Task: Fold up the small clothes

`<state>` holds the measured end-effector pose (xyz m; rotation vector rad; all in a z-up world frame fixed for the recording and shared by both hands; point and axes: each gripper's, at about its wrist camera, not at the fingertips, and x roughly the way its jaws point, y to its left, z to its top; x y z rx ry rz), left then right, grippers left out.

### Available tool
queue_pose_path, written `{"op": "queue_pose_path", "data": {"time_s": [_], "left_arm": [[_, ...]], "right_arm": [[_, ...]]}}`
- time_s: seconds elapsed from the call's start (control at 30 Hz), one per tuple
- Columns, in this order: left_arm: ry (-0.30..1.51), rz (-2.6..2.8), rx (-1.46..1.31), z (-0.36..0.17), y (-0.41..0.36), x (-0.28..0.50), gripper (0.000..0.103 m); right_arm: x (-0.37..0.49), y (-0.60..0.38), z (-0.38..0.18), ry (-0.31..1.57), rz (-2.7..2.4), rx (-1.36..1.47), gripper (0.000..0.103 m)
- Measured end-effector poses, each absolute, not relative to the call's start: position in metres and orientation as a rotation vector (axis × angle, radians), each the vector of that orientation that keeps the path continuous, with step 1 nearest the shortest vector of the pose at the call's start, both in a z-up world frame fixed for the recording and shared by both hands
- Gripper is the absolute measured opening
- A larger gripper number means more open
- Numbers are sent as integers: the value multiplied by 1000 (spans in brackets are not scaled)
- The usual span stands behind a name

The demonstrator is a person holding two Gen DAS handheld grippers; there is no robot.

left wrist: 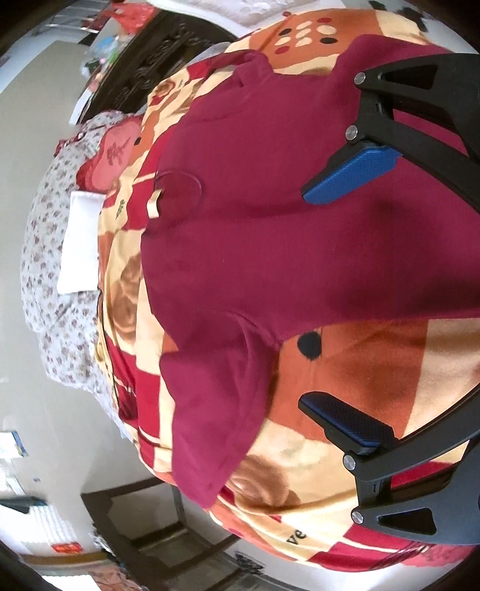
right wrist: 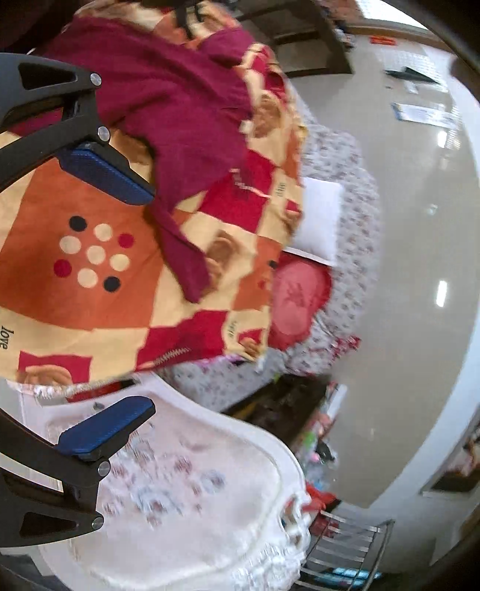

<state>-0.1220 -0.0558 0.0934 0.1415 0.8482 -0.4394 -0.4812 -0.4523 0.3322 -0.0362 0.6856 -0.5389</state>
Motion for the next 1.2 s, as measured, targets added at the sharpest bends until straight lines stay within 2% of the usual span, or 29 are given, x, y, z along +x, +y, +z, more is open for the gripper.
{"op": "queue_pose_path", "data": {"time_s": [0.13,0.3,0.67,0.83,1.2], "left_arm": [[843,-436,155,92,-55,-122,102],[848,-408,144,89,-49,-118,102],[846,-375,170,80,-47,-103,102],[852,-376,131,76,-48,-94,102],[877,-388,135,62,-66,-90,102]], "right_arm": [[-469,-440,328,674,-480,61,103],[-412,-402,275,640,-340,174,103],[-263,-292,162,751,-104,299,103],[-232,-261,138,778,-132,216,103],[-208,-260,111,808,-183,245,103]]}}
